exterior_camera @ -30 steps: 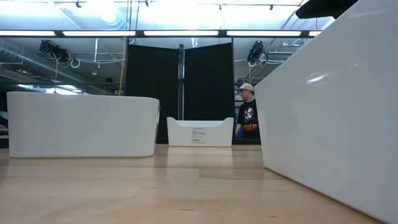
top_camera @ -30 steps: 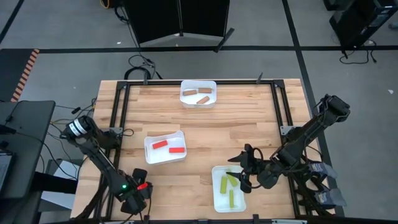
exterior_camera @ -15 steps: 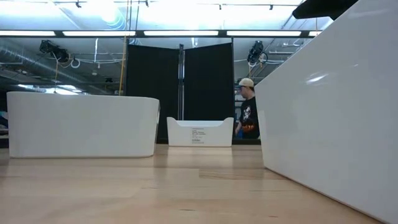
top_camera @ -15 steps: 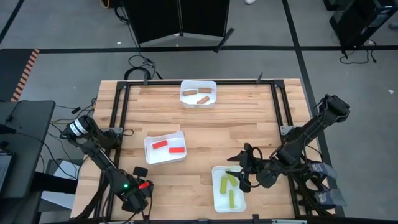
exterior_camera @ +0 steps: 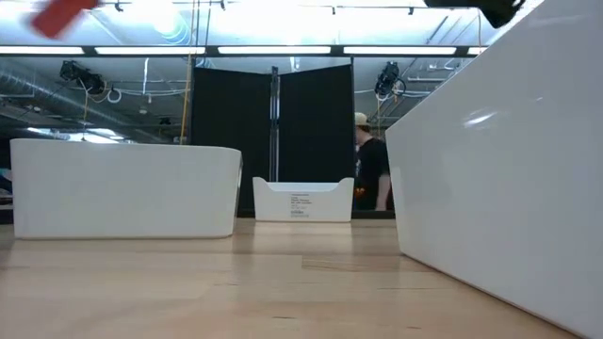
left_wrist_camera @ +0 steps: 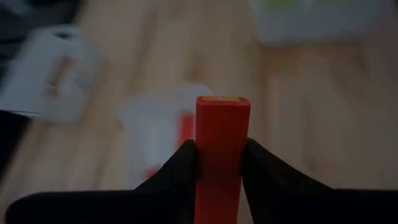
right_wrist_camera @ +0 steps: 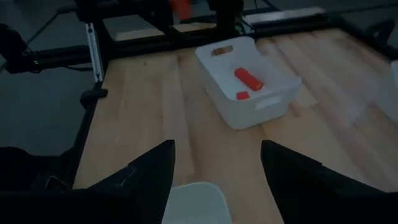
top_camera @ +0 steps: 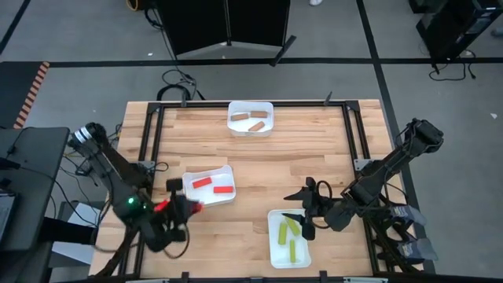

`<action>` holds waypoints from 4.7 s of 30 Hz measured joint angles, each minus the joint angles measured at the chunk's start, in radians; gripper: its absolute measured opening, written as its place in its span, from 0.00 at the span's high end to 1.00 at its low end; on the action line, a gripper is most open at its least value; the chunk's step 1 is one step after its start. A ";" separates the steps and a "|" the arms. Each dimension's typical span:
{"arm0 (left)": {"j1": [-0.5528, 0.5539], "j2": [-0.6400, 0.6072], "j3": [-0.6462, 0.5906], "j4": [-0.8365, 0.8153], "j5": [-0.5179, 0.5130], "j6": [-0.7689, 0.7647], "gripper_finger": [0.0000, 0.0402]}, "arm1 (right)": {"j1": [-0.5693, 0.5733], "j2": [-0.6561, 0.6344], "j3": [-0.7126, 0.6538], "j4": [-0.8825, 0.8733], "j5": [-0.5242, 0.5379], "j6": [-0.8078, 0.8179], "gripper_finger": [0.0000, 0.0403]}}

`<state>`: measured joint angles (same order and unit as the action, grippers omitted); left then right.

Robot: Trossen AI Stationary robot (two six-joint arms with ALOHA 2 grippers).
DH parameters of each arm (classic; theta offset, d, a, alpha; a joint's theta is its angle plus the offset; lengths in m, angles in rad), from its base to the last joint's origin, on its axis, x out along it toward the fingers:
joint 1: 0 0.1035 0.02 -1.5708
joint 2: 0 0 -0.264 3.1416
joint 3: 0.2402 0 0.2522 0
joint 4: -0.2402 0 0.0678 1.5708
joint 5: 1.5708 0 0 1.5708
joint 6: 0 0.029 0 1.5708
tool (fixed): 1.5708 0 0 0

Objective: Sort blocks
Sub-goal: Put the orange block into the middle white bin, then return to Home Position

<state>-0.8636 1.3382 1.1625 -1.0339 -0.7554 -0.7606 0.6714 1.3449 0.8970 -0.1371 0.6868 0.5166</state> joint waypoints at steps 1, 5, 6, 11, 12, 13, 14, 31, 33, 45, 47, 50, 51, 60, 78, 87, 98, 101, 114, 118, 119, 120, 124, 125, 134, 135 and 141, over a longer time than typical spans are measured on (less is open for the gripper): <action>0.024 -0.009 -0.006 0.010 -0.033 -0.001 0.75 | -0.007 0.000 0.000 0.015 -0.003 -0.017 0.38; 0.140 -0.028 -0.045 0.015 -0.060 0.001 0.75 | -0.020 0.000 0.000 0.050 -0.007 -0.067 0.38; 0.168 -0.027 -0.064 0.022 -0.048 0.002 0.75 | -0.021 0.000 0.000 0.058 -0.007 -0.080 0.38; 0.295 -0.035 -0.200 0.171 0.074 0.064 0.75 | -0.021 0.000 0.000 0.080 -0.008 -0.121 0.38; 0.317 -0.039 -0.229 0.200 0.098 0.074 0.75 | -0.021 0.000 0.000 0.084 -0.008 -0.127 0.38; 0.338 -0.039 -0.259 0.239 0.117 0.078 0.75 | -0.021 0.000 0.000 0.085 -0.008 -0.129 0.38; 0.357 -0.039 -0.287 0.280 0.130 0.079 0.75 | -0.024 0.000 0.000 0.084 -0.008 -0.133 0.38; 0.400 -0.355 -0.434 0.610 0.034 0.343 0.41 | -0.052 0.000 0.000 0.139 -0.008 -0.325 0.46; 0.391 -0.456 -0.485 0.703 0.021 0.422 0.52 | -0.063 -0.007 0.000 0.155 -0.014 -0.404 0.57; 0.387 -0.891 -0.922 1.202 0.018 0.722 0.97 | -0.328 -0.234 -0.408 0.663 -0.352 -0.645 0.97; 0.387 -0.940 -0.954 1.194 0.020 0.721 0.97 | -0.363 -0.315 -0.520 0.702 -0.369 -0.629 0.98; 0.387 -0.996 -0.972 1.155 0.033 0.708 0.99 | -0.382 -0.465 -0.650 0.747 -0.392 -0.592 0.98; 0.387 -1.013 -0.972 1.127 0.035 0.707 0.99 | -0.382 -0.514 -0.689 0.747 -0.392 -0.587 0.98; 0.387 -1.180 -0.972 1.004 0.070 0.753 0.99 | -0.381 -0.923 -0.884 0.535 -0.344 -0.486 0.99; 0.478 -1.269 -1.154 1.226 0.281 0.783 0.99 | -0.381 -1.302 -0.891 0.203 -0.337 -0.525 0.99; 0.616 -1.276 -1.154 1.188 0.435 0.776 0.99 | -0.382 -1.312 -0.891 0.197 -0.384 -0.469 0.98; 0.737 -1.333 -1.155 1.117 0.289 0.755 0.96 | -0.383 -1.299 -0.891 0.196 -0.397 -0.414 0.93; 0.740 -1.331 -1.155 1.107 0.198 0.709 0.94 | -0.383 -1.299 -0.891 0.196 -0.397 -0.414 0.91; 0.739 -1.331 -1.155 1.117 0.183 0.677 0.94 | -0.383 -1.299 -0.891 0.196 -0.397 -0.414 0.91; 0.739 -1.331 -1.155 1.117 0.183 0.677 0.94 | -0.383 -1.299 -0.891 0.196 -0.397 -0.414 0.91; 0.739 -1.331 -1.155 1.117 0.183 0.677 0.94 | -0.383 -1.299 -0.891 0.196 -0.397 -0.414 0.91; 0.739 -1.331 -1.155 1.117 0.183 0.677 0.94 | -0.383 -1.299 -0.891 0.196 -0.397 -0.414 0.91; 0.739 -1.331 -1.155 1.117 0.183 0.677 0.94 | -0.383 -1.299 -0.891 0.196 -0.397 -0.414 0.90; 0.739 -1.331 -1.155 1.117 0.183 0.677 0.94 | -0.383 -1.299 -0.891 0.196 -0.397 -0.414 0.90; 0.739 -1.331 -1.155 1.117 0.183 0.677 0.94 | -0.383 -1.299 -0.891 0.196 -0.397 -0.414 0.91; 0.739 -1.331 -1.155 1.117 0.183 0.677 0.94 | -0.384 -1.299 -0.891 0.196 -0.397 -0.414 0.90; 0.739 -1.331 -1.155 1.117 0.183 0.677 0.94 | -0.383 -1.299 -0.891 0.196 -0.397 -0.414 0.91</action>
<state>-0.1242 0.0071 0.0074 0.0834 -0.5724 -0.0834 0.2882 0.0463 0.0059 0.0586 0.2894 0.1024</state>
